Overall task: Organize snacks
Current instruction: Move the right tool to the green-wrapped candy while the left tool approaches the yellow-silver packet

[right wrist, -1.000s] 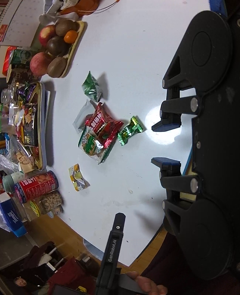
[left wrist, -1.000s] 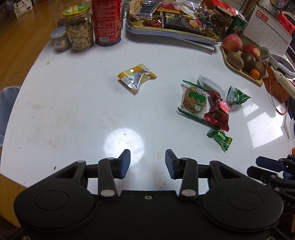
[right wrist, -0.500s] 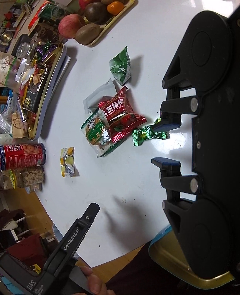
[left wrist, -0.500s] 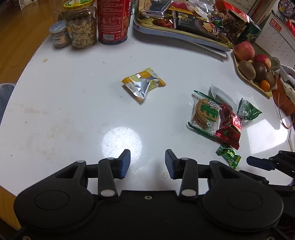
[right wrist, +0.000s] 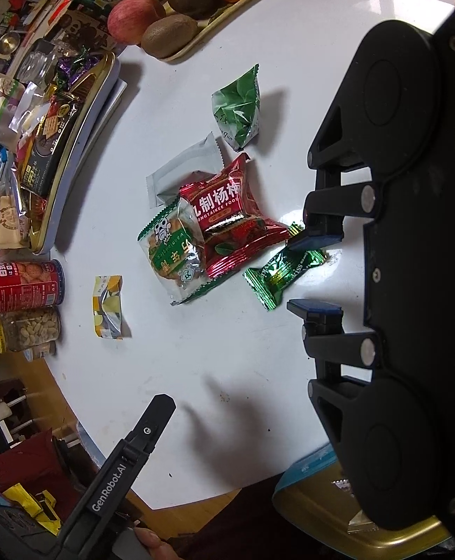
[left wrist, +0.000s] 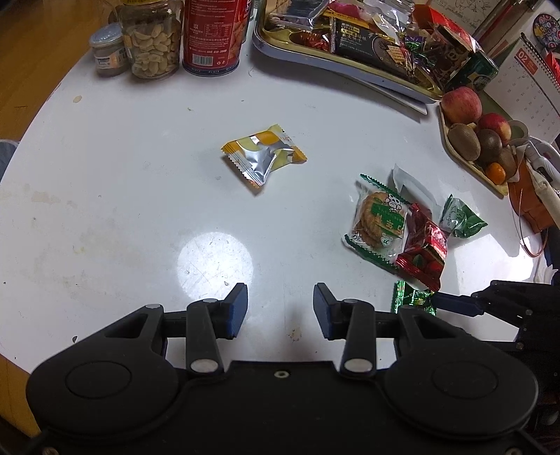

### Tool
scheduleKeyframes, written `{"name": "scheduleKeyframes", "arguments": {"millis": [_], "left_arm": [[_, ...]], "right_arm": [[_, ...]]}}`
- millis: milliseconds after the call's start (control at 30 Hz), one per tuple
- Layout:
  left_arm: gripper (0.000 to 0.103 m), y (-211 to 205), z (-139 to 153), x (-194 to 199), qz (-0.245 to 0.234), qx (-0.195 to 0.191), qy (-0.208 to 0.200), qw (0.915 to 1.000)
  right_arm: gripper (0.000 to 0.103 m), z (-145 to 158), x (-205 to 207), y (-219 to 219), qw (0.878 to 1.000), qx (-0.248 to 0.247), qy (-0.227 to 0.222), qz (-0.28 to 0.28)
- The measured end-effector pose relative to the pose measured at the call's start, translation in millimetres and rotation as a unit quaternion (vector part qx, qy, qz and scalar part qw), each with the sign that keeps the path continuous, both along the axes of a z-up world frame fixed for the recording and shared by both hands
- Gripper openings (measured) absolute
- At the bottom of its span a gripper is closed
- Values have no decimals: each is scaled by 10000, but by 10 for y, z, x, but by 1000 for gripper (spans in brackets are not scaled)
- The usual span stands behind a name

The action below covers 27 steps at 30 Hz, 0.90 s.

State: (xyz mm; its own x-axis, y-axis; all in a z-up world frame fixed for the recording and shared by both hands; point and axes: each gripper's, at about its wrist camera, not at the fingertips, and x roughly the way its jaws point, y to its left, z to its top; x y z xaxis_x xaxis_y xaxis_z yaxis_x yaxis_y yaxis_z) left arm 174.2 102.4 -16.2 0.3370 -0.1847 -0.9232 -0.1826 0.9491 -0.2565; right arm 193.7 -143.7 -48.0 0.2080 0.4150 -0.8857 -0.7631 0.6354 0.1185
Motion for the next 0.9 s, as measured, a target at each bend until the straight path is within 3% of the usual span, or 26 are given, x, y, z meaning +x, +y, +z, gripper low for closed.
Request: {"name": "scheduleKeyframes", "arguments": {"millis": [200,333,667,900], "left_arm": [[49,15,9,-1,56,-19,-7,10000],[49,36,-16,6,115,-60,72,9999],[49,55,-5,-4,208,-85,60,9997],[49,53,-8,0,191,-99,53,9998]], "right_arm": [[34,-1,2,100,9993,-131,-327,153],[41,-16,-14,171,9974,-329,-560,306],[39,-27,-110,214,9979,-103,247,596],[39,-30,-46,237,9998,-68,-6,204]]}}
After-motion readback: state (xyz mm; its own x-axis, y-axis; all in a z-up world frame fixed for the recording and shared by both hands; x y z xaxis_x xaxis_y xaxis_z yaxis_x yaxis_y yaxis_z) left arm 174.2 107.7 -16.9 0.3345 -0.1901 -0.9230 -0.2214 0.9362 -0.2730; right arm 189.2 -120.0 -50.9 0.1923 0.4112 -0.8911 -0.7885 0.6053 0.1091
